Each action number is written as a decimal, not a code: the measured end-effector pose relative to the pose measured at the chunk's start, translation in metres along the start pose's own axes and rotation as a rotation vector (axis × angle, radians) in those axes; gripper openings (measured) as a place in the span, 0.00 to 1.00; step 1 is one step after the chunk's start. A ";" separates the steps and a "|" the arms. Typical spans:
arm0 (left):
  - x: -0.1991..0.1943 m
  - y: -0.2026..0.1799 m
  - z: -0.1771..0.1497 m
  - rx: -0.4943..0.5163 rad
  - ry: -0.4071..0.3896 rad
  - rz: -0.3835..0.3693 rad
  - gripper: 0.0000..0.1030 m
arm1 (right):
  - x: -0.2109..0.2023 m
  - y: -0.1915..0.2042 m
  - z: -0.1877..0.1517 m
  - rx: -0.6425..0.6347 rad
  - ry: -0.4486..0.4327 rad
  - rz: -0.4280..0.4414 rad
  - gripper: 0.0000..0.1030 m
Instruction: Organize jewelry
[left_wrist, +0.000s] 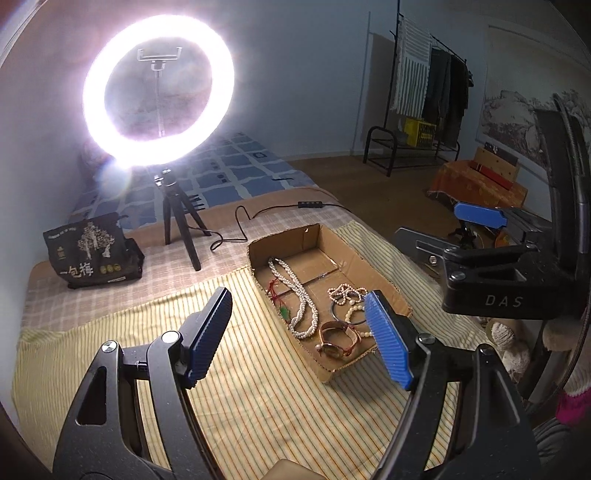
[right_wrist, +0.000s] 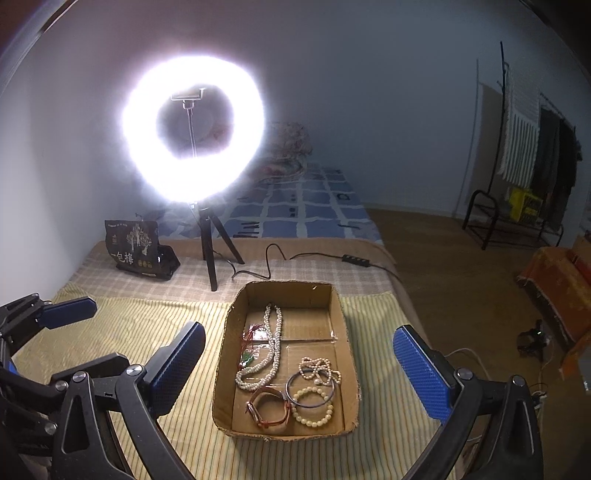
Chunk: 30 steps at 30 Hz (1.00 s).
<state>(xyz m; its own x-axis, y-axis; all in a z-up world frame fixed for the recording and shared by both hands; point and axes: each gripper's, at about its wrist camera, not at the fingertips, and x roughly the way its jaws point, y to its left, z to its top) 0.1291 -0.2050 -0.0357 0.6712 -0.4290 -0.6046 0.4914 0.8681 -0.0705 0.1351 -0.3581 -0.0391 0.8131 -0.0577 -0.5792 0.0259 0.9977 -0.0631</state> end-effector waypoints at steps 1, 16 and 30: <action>-0.002 0.002 -0.001 -0.006 0.000 -0.001 0.80 | -0.004 0.002 -0.001 -0.003 -0.005 -0.006 1.00; -0.011 0.014 -0.025 -0.021 0.007 0.027 0.82 | -0.020 0.013 -0.019 0.038 -0.062 -0.038 1.00; -0.014 0.014 -0.036 0.002 0.021 0.050 0.88 | -0.017 0.017 -0.030 0.049 -0.055 -0.024 1.00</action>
<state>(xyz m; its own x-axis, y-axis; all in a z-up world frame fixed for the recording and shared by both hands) 0.1062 -0.1780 -0.0568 0.6835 -0.3794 -0.6236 0.4584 0.8879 -0.0379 0.1045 -0.3407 -0.0543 0.8427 -0.0805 -0.5323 0.0725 0.9967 -0.0359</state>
